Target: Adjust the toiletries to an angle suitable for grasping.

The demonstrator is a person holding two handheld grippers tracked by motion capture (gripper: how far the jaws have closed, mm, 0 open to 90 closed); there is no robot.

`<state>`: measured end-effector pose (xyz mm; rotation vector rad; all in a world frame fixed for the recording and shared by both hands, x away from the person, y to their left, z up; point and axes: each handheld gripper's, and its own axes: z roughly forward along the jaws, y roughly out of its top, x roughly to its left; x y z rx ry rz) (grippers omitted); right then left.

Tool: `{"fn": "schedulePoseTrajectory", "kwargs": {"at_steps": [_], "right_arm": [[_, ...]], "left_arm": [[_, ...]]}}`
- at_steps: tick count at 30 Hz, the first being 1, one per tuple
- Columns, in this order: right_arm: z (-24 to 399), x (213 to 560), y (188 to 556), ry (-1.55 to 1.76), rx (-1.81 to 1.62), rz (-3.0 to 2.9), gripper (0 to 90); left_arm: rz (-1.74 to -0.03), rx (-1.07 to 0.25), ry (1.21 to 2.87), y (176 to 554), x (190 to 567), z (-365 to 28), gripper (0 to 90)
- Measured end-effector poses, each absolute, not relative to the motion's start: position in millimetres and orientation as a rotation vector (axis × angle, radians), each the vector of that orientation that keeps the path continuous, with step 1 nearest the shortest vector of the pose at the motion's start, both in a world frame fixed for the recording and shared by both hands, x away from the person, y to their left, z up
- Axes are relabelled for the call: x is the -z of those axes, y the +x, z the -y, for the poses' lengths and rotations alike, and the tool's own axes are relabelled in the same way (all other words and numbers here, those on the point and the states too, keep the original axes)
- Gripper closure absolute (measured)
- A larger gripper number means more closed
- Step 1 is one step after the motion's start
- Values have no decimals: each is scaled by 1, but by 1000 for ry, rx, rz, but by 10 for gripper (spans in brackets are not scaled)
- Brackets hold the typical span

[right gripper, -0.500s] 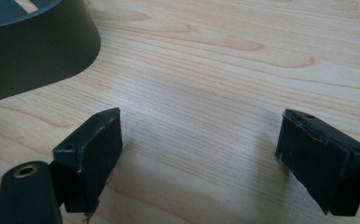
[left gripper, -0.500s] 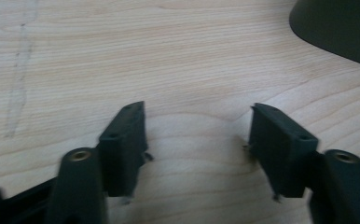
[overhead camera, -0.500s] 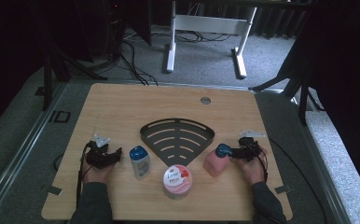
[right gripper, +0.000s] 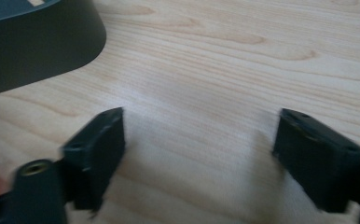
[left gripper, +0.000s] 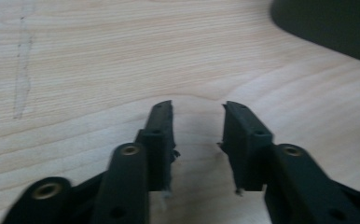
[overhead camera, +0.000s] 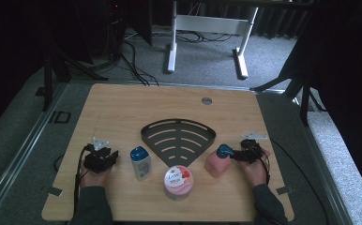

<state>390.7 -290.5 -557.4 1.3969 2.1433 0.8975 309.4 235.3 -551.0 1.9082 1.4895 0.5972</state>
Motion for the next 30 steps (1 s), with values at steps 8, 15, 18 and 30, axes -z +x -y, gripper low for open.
{"fn": "schedulePoseTrajectory", "kwargs": {"at_steps": [8, 15, 18, 30], "right_arm": [[295, 546, 379, 1378, -984, -2196, 734], [293, 535, 366, 1290, -1033, -2231, 900], [292, 534, 359, 1260, -1037, -2261, 900], [296, 529, 326, 1187, -1053, -2305, 900]], "left_arm": [[-1401, -546, 1963, 302, 544, -234, 900], [-1329, -544, 2005, 291, 539, -230, 900], [-1319, -531, 1998, 287, 538, -231, 900], [-1276, -524, 2007, 265, 537, -227, 900]]}}
